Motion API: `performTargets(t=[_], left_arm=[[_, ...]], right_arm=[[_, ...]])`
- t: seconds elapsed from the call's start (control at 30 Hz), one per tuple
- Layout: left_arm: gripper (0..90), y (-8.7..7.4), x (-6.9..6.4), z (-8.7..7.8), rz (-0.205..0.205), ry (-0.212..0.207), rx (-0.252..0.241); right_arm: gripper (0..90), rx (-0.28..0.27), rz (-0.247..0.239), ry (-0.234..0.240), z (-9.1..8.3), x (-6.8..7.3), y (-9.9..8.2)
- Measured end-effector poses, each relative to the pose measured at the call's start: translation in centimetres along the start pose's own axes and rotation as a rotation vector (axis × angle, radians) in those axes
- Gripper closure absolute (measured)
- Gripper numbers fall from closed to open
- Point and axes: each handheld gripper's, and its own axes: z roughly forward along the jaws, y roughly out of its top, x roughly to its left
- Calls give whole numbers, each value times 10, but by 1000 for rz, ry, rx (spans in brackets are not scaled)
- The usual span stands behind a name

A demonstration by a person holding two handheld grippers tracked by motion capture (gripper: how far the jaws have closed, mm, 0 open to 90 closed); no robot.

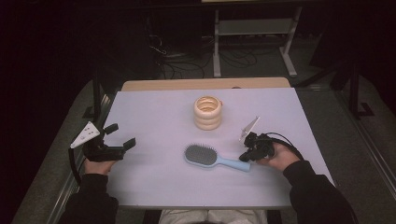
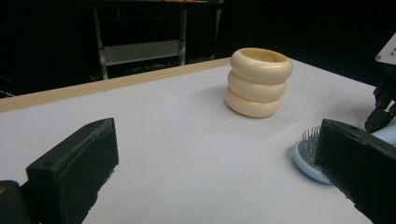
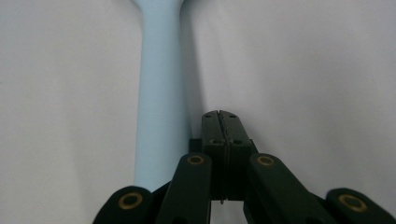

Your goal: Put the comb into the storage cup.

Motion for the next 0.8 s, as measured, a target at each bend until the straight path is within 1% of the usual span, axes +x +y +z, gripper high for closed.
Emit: performTargets(t=[0.1,0.17,0.43,0.47,0.7,0.8], left_arm=[[0,0,0,0,-1,0,0],[0,0,0,0,-3,-2,4],[0,-1,0,1,-4,-2,10],[0,-1,0,1,-4,-1,9],[0,-1,0,1,-3,0,10],[0,-1,0,0,-5,3,8]], right_arm=[[887,4,3,4,0,3,-1],[886,9,-9,6,-1,6,-2],[883,27,-26,7,-2,14,-5],[883,33,-32,2,-3,17,-6],[873,41,-42,-10,-9,23,-9],[870,43,-56,-19,-14,25,-10]])
